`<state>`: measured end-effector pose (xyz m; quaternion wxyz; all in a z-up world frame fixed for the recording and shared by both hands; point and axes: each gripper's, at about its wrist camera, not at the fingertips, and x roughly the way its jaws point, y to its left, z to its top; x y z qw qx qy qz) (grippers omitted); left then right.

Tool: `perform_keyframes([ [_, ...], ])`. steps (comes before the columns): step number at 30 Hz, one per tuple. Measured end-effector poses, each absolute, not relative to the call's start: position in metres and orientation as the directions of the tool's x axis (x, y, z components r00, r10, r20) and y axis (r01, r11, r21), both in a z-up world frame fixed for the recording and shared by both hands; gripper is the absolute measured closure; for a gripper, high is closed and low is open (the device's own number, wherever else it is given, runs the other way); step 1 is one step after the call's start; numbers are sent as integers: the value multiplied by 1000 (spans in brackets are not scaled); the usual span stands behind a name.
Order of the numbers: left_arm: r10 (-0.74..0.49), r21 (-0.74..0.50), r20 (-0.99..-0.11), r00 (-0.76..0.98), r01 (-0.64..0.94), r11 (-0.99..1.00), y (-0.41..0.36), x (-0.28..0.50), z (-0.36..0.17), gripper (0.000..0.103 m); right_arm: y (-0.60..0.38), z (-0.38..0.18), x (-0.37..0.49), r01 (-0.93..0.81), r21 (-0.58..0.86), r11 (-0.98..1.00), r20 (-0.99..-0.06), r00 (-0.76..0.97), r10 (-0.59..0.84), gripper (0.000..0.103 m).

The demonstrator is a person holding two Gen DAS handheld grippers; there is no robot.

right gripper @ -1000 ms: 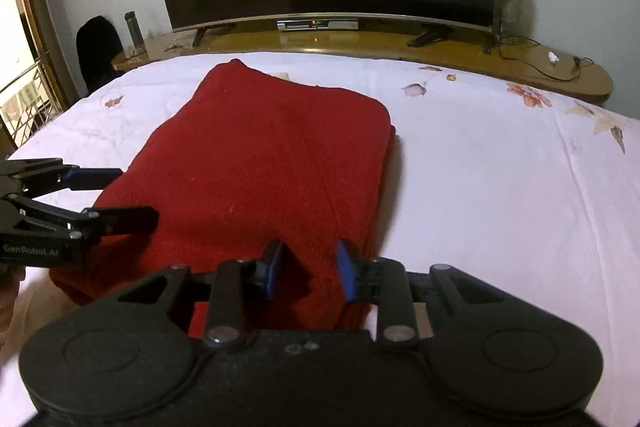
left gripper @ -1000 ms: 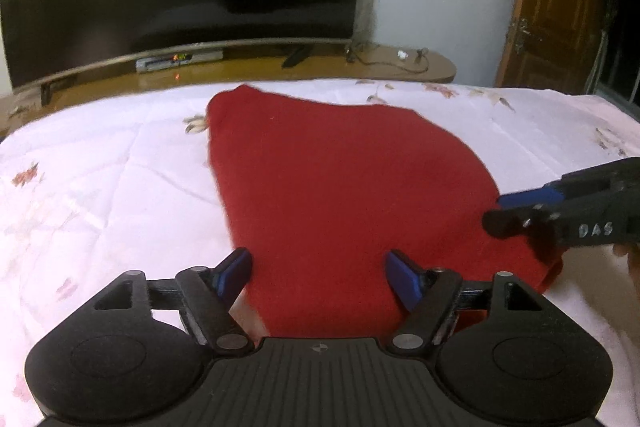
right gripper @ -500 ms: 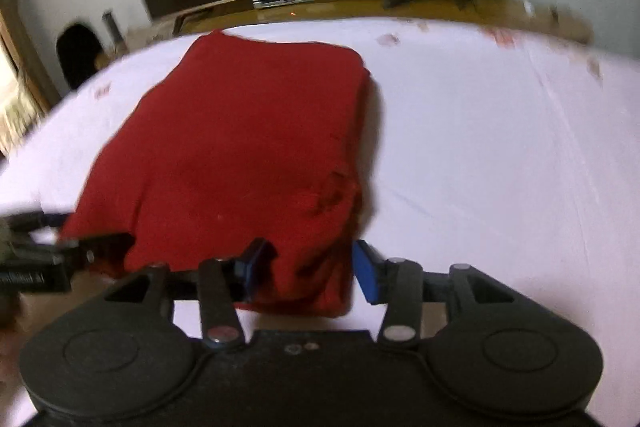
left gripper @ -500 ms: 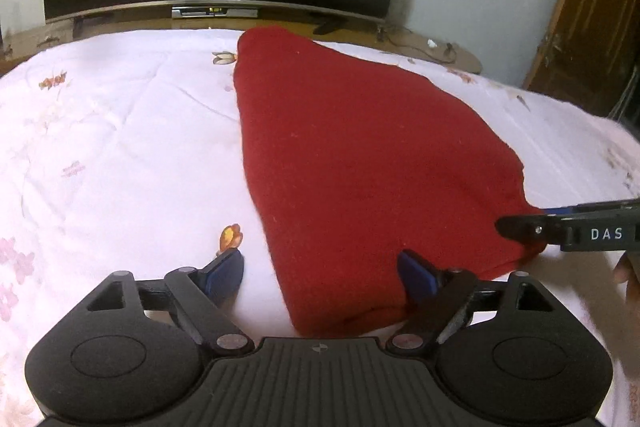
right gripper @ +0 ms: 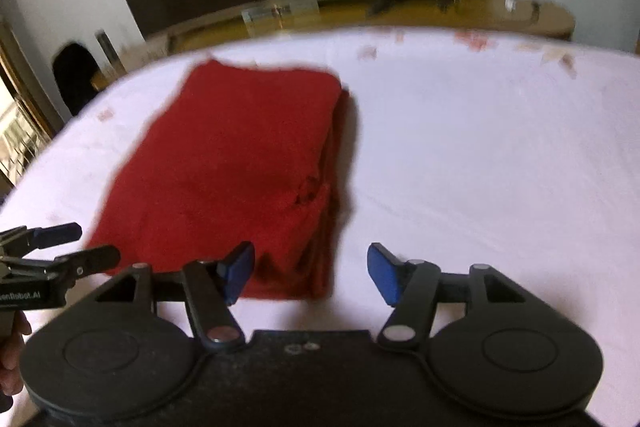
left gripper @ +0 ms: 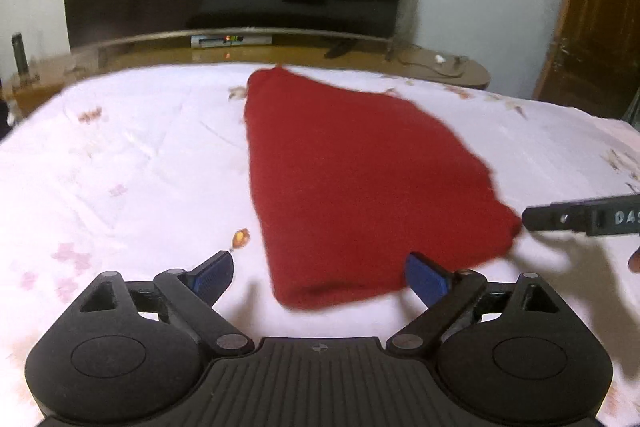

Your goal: Fold small clothes

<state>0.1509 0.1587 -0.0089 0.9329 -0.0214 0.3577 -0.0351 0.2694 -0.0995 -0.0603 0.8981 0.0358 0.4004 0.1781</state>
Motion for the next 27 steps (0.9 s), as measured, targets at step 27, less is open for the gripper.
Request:
perform_keyframes([
  [27,-85,-93,-542,836,41,995,60,-94,111,0,-180,62,7,-268,158,950,-571,760,310,1],
])
